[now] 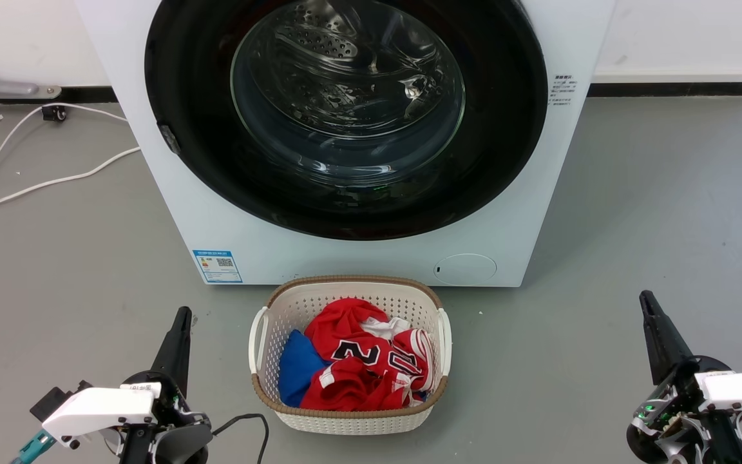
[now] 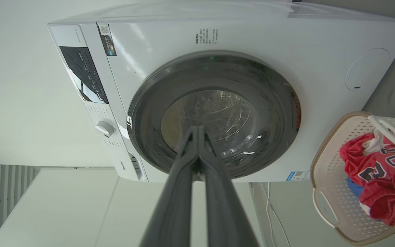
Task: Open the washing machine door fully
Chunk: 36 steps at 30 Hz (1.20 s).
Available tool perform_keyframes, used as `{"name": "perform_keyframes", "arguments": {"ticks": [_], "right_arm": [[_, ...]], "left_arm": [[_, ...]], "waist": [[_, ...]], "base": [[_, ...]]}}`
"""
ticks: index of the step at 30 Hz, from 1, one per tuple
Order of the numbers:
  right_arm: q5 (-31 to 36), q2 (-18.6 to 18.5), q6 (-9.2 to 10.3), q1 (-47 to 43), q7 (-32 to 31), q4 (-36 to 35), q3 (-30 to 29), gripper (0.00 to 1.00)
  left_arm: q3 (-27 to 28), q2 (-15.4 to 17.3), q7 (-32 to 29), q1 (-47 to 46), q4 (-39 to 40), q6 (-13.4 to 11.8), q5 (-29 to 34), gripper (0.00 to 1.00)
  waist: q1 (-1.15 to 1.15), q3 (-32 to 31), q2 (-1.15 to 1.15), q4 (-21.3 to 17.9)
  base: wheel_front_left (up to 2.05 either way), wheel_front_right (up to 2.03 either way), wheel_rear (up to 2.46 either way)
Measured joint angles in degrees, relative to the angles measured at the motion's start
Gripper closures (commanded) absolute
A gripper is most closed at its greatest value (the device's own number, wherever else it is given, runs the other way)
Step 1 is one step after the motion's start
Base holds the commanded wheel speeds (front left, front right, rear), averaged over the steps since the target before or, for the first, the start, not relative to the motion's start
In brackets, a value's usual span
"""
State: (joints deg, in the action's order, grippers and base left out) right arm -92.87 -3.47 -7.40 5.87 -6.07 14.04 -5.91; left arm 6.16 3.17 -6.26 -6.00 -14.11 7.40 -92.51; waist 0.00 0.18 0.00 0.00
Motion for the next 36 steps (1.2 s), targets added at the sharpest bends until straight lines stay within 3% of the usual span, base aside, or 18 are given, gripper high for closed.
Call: {"name": "perform_keyframes", "arguments": {"ticks": [36], "right_arm": [[0.15,0.16,0.0,0.02,-0.11,0.02,-0.27,1.0]], "left_arm": [[0.12,-0.1,-0.13,-0.01,0.0,0.0,0.08,1.0]], "waist": [[0.0,0.0,0.0,0.0]], "base": [[0.0,0.0,0.0]]}}
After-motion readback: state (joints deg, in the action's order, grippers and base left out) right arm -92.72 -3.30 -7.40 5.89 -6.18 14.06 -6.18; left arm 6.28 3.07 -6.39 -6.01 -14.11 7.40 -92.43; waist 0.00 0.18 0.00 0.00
